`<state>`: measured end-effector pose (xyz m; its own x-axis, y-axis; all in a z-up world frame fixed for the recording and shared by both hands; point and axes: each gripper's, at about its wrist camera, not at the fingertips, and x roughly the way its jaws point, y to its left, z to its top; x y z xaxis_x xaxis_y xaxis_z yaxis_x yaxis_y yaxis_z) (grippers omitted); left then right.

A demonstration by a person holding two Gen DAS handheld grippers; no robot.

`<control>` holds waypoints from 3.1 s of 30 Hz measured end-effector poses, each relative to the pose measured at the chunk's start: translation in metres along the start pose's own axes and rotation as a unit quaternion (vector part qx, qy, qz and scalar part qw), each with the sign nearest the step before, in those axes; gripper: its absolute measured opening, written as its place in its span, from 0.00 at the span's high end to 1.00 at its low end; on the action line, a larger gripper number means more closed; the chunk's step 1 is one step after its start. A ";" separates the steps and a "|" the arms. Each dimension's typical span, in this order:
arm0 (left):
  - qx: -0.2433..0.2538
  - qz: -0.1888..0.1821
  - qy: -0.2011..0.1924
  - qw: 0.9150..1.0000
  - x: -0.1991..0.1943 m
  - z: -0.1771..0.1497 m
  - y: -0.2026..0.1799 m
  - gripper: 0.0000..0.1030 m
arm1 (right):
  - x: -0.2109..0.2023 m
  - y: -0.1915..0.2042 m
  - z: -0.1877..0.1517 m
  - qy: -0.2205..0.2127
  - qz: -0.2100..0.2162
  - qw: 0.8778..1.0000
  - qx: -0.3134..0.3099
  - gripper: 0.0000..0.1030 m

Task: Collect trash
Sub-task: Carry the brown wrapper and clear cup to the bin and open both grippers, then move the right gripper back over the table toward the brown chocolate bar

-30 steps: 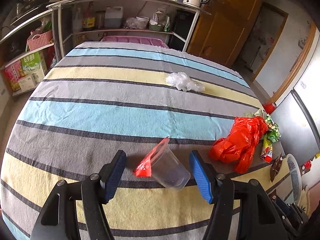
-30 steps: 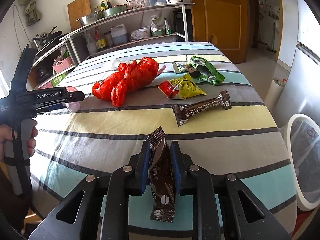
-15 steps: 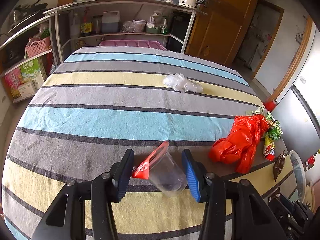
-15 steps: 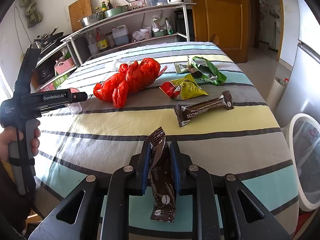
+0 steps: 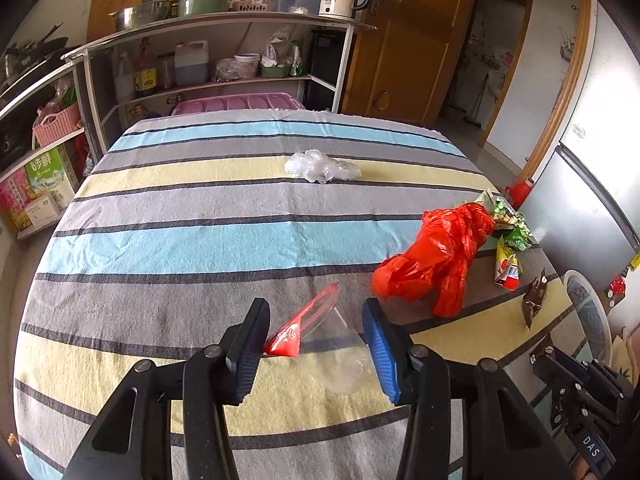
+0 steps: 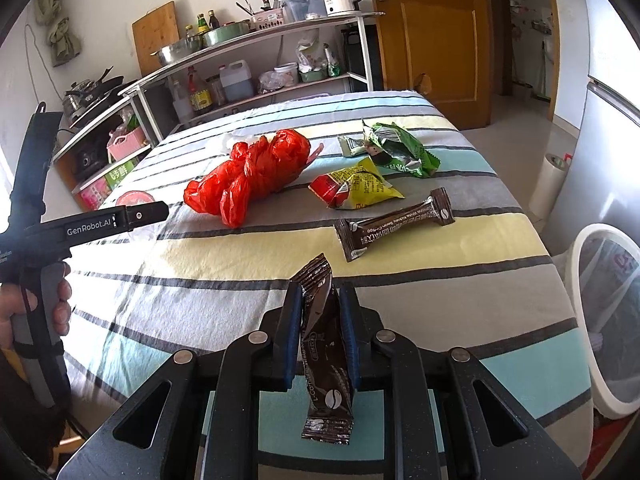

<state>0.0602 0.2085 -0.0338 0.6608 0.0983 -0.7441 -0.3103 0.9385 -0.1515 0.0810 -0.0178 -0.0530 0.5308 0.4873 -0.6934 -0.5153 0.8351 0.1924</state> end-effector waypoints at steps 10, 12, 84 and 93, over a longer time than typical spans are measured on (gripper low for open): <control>0.037 -0.026 -0.019 0.999 -0.026 0.002 -0.025 0.53 | -0.019 -0.010 0.003 -0.025 -0.004 1.000 0.018 0.81; 0.043 -0.031 -0.024 0.998 -0.031 0.002 -0.030 0.53 | -0.024 -0.011 0.002 -0.030 -0.006 0.999 0.019 0.81; 0.292 -0.242 0.108 0.919 0.089 -0.034 -0.410 0.46 | -0.099 -0.285 -0.047 -0.003 -0.253 0.943 0.215 0.55; 0.275 -0.245 0.088 0.925 0.070 -0.021 -0.392 0.46 | -0.107 -0.274 -0.042 -0.020 -0.252 0.944 0.212 0.55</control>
<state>0.2141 -0.1599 -0.0405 0.4932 -0.3928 -0.7762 0.4242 0.8876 -0.1797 0.1371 -0.3093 -0.0601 0.6656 0.0039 -0.7463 0.1195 0.9865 0.1117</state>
